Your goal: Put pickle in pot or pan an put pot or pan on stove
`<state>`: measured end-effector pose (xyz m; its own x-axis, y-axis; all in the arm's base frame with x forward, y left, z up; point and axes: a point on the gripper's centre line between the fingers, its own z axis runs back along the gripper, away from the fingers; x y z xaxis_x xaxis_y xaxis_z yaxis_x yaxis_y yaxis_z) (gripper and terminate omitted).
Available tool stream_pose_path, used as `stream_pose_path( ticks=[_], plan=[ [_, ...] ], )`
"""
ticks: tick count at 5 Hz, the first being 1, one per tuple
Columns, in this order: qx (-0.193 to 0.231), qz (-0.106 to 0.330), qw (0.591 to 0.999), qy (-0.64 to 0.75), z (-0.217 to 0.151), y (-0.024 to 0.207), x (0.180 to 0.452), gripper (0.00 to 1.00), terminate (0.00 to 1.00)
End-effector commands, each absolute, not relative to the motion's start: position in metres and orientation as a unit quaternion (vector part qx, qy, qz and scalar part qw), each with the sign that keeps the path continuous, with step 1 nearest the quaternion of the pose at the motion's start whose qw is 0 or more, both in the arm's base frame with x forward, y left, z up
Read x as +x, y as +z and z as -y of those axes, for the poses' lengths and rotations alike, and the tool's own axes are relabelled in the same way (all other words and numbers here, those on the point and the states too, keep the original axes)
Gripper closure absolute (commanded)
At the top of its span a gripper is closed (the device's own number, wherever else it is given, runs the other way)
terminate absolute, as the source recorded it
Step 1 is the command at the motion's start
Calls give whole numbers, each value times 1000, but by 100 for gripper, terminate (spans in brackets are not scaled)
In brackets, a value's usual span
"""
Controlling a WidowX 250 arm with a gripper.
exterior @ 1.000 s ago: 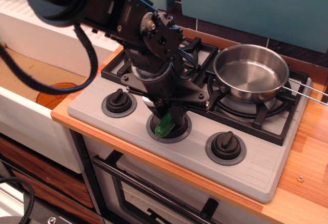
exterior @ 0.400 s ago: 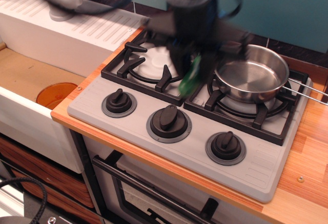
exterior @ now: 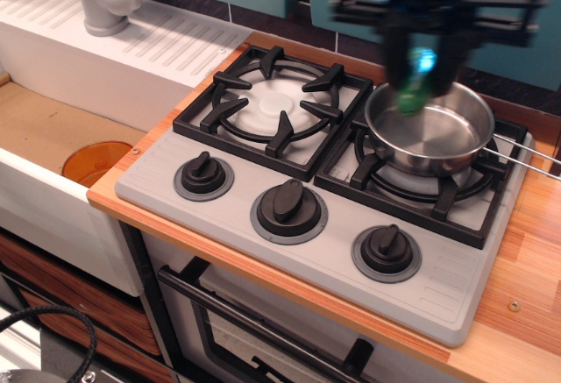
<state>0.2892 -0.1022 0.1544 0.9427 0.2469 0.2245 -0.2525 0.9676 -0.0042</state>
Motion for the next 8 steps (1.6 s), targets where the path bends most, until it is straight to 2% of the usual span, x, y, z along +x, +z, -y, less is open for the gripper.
stream_pose_path(
  ticks=[1, 4, 6, 7, 8],
  plan=[
    [-14, 140, 983, 120, 108, 160, 352, 100, 0],
    [-30, 139, 984, 104, 83, 150, 370, 100, 0],
    [-28, 161, 980, 115, 96, 127, 370, 100, 0],
    [-34, 158, 980, 114, 100, 126, 371, 0, 0],
    [-35, 162, 980, 107, 96, 124, 373, 0, 0]
  ],
)
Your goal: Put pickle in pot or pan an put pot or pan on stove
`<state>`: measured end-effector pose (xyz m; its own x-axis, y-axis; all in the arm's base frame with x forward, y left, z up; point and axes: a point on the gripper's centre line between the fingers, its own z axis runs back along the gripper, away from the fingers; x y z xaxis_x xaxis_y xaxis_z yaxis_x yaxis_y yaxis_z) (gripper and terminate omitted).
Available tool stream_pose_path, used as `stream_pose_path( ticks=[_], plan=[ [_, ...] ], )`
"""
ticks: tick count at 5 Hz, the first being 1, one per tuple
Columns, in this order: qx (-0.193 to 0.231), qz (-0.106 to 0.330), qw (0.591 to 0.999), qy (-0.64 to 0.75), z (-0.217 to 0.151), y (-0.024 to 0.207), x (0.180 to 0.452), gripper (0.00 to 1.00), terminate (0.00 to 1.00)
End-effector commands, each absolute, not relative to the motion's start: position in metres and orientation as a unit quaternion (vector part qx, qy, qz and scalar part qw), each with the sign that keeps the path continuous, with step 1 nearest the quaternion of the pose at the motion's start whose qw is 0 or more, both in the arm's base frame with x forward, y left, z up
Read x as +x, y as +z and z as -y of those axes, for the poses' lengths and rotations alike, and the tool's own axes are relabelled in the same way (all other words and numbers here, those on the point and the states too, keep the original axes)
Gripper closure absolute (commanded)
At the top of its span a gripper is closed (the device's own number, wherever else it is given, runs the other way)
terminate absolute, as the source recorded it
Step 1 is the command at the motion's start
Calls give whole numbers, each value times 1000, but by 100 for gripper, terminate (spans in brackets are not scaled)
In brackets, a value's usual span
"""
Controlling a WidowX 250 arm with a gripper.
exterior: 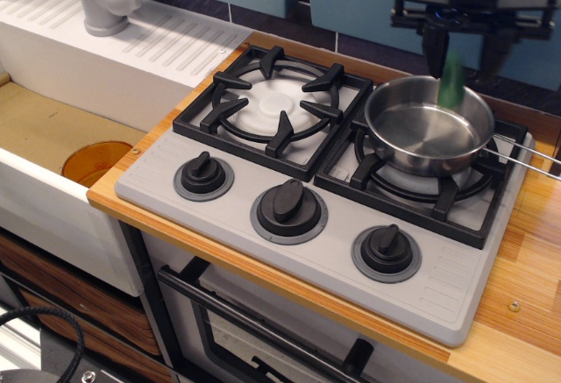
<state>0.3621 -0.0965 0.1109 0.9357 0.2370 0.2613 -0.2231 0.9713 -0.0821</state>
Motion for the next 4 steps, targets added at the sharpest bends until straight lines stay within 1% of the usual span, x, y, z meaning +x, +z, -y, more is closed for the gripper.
stream_pose_path(
  ticks=[1, 2, 3, 4],
  plan=[
    [-34, 163, 980, 105, 95, 124, 374, 0, 0],
    [-31, 159, 981, 105, 98, 127, 371, 0, 0],
    [-23, 145, 984, 98, 93, 140, 367, 0, 0],
    [-10, 131, 987, 87, 80, 154, 367, 0, 0]
  ],
)
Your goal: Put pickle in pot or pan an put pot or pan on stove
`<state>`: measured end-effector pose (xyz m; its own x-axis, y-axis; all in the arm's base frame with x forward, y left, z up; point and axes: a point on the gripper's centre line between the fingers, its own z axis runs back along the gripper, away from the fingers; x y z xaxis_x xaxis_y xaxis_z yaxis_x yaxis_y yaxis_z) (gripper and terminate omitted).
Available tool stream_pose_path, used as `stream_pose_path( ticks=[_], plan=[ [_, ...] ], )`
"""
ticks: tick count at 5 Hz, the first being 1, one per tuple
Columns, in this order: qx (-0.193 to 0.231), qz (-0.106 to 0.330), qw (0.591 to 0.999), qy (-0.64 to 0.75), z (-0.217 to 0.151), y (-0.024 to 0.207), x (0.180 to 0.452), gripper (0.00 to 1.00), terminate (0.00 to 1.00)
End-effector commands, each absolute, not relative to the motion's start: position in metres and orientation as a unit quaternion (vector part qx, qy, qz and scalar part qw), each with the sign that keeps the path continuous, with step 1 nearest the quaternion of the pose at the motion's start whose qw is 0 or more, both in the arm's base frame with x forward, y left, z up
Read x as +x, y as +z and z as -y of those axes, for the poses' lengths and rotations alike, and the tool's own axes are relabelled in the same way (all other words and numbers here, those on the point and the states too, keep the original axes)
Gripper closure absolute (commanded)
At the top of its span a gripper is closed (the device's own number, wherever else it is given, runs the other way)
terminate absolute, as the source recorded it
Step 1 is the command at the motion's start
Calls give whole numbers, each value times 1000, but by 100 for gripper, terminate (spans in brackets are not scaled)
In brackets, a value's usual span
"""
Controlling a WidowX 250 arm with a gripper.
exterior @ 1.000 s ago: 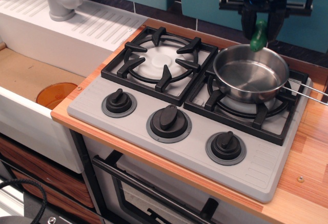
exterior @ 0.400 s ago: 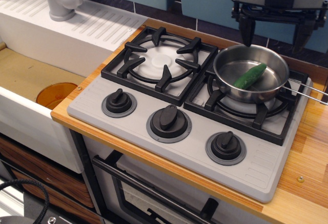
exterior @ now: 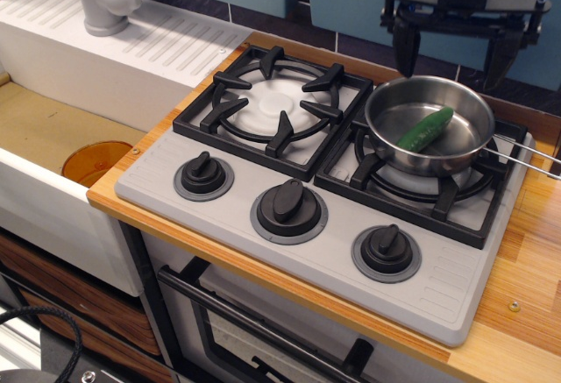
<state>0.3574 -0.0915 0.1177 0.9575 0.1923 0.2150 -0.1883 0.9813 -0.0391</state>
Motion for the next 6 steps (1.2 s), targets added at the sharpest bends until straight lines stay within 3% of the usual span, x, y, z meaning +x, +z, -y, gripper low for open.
stream_pose_path(
  ticks=[1, 2, 5, 6],
  plan=[
    [-5, 116, 991, 73, 60, 170, 370, 0, 0],
    [-5, 106, 993, 49, 44, 176, 369, 0, 0],
    [-5, 106, 993, 49, 44, 176, 369, 0, 0],
    [-7, 122, 991, 59, 52, 155, 365, 0, 0]
  ],
)
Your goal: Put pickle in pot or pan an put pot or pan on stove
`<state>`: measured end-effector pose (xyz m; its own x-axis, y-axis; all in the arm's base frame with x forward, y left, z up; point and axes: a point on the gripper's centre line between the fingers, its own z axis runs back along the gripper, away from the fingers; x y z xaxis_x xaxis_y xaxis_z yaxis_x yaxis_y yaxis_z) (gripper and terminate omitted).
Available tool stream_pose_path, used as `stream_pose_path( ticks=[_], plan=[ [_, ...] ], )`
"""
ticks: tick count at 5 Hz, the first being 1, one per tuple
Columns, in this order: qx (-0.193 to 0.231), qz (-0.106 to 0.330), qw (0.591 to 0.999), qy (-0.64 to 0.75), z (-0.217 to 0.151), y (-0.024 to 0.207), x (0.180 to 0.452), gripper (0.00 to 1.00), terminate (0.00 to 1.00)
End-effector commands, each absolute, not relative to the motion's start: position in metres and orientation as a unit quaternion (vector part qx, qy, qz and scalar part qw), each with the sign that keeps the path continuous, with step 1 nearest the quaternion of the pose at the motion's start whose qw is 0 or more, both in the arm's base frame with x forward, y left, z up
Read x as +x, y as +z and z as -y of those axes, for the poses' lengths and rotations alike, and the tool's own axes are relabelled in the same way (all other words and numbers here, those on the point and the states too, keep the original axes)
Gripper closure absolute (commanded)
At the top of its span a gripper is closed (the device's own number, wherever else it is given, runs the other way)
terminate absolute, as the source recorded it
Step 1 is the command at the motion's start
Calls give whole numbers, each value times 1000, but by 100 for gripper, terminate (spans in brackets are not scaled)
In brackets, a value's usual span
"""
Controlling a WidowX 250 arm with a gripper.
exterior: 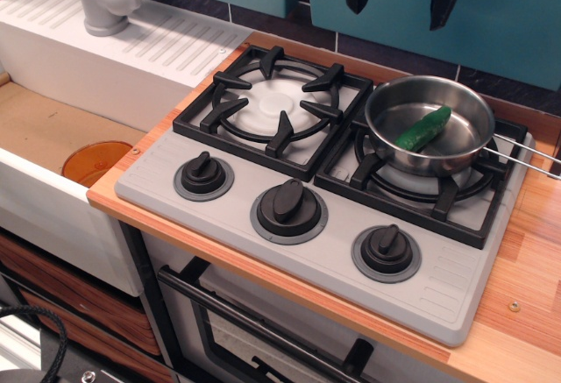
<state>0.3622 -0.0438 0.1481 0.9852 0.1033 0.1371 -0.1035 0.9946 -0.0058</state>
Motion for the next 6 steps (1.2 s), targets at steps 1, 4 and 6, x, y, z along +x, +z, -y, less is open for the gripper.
stream_pose_path(
  ticks=[1, 4, 6],
  plan=[
    [-2, 143, 988, 57, 48, 135, 373, 0, 0],
    [9, 170, 984, 43, 30, 112, 377, 0, 0],
    [10, 191, 981, 38, 19, 93, 373, 0, 0]
  ],
)
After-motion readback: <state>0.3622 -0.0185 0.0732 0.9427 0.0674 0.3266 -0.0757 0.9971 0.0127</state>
